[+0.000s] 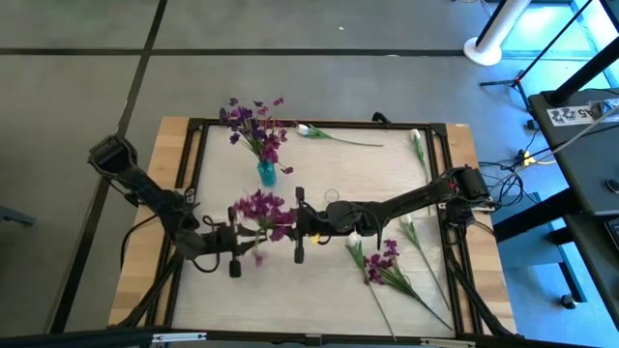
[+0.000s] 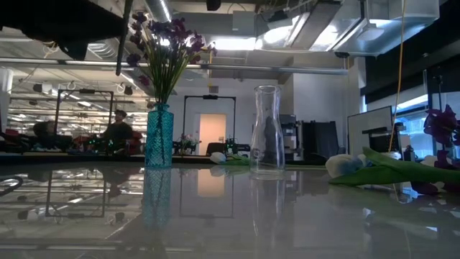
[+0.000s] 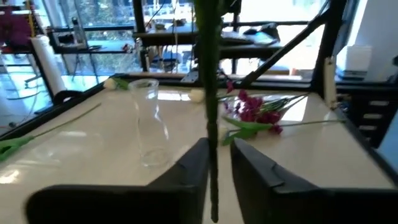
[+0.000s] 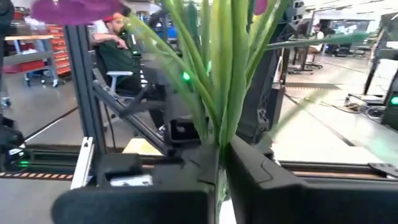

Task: Sort flowers into vase by color
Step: Put the left purple flowers into the blue flower vase

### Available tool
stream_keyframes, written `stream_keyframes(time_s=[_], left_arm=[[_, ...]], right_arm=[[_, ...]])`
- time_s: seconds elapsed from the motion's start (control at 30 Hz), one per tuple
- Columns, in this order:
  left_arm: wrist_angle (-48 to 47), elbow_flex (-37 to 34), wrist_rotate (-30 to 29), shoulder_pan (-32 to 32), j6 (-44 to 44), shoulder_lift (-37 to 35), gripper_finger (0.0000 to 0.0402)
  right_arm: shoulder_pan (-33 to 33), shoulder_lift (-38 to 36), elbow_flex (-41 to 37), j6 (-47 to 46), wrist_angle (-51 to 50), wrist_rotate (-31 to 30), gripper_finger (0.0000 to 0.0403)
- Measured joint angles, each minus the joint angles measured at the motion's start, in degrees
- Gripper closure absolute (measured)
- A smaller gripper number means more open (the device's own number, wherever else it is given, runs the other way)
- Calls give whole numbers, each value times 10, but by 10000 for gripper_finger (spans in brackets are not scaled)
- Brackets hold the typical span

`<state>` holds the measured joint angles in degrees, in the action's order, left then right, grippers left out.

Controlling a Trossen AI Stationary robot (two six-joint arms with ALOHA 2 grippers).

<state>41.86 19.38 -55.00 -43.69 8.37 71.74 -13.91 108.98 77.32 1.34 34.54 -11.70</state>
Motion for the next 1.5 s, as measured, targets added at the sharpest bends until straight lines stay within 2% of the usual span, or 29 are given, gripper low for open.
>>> stream_keyframes(time_s=[0.13, 0.27, 0.37, 0.43, 0.6, 0.7, 0.8, 1.0, 1.3, 1.5], left_arm=[[-24, 0, -19, -30, -24, -38, 286], [-127, 1, -116, -73, -20, -94, 253], [-227, 1, -182, -82, 39, -139, 248], [-302, 1, -183, -71, 102, -164, 250], [-497, 0, -137, 5, 276, -192, 267], [-524, -18, -83, 73, 304, -192, 272], [-498, -39, -25, 138, 283, -192, 266], [-413, -59, 63, 231, 173, -192, 232], [-406, -59, 89, 315, 104, -192, 204], [-383, -59, 154, 388, 27, -194, 203]], right_arm=[[0, -13, 0, 28, 20, -15, 396], [3, -20, 0, 95, 70, -79, 393], [17, -17, 0, 140, 106, -102, 398], [36, -9, 0, 139, 133, -103, 396], [90, 26, 0, 139, 189, -101, 399], [117, 42, 0, 139, 198, -98, 398], [138, 60, 0, 135, 214, -93, 400], [160, 82, 0, 122, 253, -75, 400], [158, 83, 0, 123, 211, -69, 401], [158, 83, 0, 124, 198, -72, 400]])
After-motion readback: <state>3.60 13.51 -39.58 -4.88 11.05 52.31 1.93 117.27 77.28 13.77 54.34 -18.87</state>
